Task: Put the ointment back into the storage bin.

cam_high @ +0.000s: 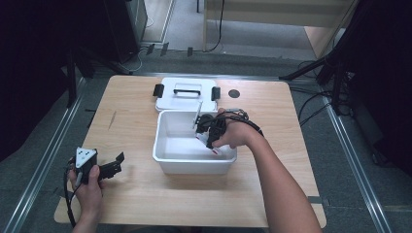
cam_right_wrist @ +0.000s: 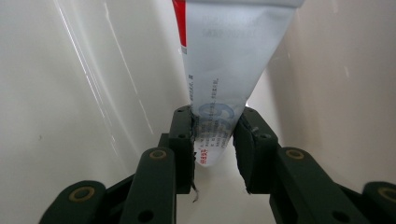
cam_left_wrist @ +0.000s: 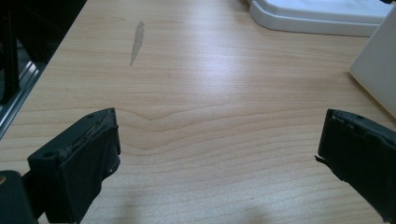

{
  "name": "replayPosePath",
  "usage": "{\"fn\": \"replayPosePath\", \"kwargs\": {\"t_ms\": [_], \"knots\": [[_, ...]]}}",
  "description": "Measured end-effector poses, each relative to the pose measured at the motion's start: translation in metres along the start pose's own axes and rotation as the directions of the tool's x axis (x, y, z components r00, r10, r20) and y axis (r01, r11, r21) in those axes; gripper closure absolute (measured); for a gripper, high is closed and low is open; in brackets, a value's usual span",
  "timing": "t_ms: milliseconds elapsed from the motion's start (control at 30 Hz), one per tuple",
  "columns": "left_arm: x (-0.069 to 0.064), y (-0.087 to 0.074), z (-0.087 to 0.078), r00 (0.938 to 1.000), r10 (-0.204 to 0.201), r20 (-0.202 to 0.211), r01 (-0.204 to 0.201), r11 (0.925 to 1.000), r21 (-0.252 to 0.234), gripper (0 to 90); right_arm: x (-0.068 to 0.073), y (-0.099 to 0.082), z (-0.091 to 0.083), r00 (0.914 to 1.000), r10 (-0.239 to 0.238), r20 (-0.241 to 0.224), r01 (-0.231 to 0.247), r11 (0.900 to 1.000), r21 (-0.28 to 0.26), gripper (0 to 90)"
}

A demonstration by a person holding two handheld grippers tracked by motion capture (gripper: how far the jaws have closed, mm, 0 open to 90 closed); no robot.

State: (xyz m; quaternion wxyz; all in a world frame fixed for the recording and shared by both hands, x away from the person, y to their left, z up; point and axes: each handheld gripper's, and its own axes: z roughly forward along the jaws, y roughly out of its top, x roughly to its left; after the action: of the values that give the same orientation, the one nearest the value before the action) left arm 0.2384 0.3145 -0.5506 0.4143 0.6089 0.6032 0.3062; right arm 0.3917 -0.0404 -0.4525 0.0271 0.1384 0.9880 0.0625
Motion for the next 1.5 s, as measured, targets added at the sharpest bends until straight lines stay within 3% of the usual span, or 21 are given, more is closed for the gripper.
{"fn": "replayPosePath", "kwargs": {"t_ms": [367, 467, 500, 567, 633, 667, 800, 967, 1133, 1400, 1500], "knots": [[0.0, 0.0, 0.0, 1.0, -0.001, 0.0, 0.001, 1.0, 0.0, 0.0, -0.001, -0.002, 0.001, 1.0, 0.003, -0.004, -0.003, 1.0, 0.007, 69.8], [0.0, 0.0, 0.0, 1.0, -0.001, 0.0, 0.001, 1.0, 0.0, 0.0, -0.001, -0.002, -0.002, 0.9997, 0.026, 0.002, -0.026, 0.9995, -0.017, 58.6], [0.0, 0.0, 0.0, 1.0, -0.001, 0.0, 0.001, 1.0, 0.0, 0.0, -0.001, -0.002, -0.002, 0.9997, 0.026, 0.002, -0.026, 0.9995, -0.017, 58.6], [0.0, 0.0, 0.0, 1.0, 0.0, -0.001, 0.0, 1.0, -0.001, 0.0, -0.001, -0.003, -0.005, 0.9987, 0.049, 0.013, -0.049, 0.9984, -0.03, 46.1], [0.0, 0.0, 0.0, 1.0, 0.001, -0.001, -0.001, 1.0, -0.001, 0.0, -0.001, -0.003, -0.006, 0.9986, 0.049, 0.02, -0.048, 0.9981, -0.038, 43.0], [0.0, 0.0, 0.0, 1.0, 0.0, 0.0, 0.0, 1.0, -0.001, 0.0, -0.001, -0.004, -0.009, 0.9978, 0.059, 0.029, -0.057, 0.9973, -0.047, 36.2], [0.0, 0.0, 0.0, 1.0, 0.001, -0.001, -0.001, 1.0, -0.001, 0.0, -0.001, -0.005, -0.014, 0.997, 0.07, 0.032, -0.067, 0.9952, -0.072, 29.8], [0.0, 0.0, 0.0, 1.0, 0.0, -0.001, 0.0, 1.0, 0.0, 0.0, -0.002, -0.008, -0.028, 0.9958, 0.08, 0.044, -0.076, 0.9919, -0.103, 14.6], [-0.001, 0.0, 0.0, 1.0, -0.001, -0.003, 0.001, 1.0, -0.001, 0.0, -0.003, -0.011, -0.049, 0.9929, 0.111, 0.043, -0.103, 0.9821, -0.158, 0.6], [-0.001, 0.0, 0.0, 1.0, 0.001, -0.005, -0.001, 1.0, -0.002, 0.0, -0.003, -0.022, -0.076, 0.9892, 0.134, 0.06, -0.12, 0.9734, -0.195, 0.0], [-0.001, 0.0, 0.0, 1.0, 0.007, -0.005, -0.007, 1.0, 0.0, 0.0, -0.005, -0.035, -0.086, 0.9841, 0.159, 0.08, -0.138, 0.9661, -0.218, 0.0]]}}
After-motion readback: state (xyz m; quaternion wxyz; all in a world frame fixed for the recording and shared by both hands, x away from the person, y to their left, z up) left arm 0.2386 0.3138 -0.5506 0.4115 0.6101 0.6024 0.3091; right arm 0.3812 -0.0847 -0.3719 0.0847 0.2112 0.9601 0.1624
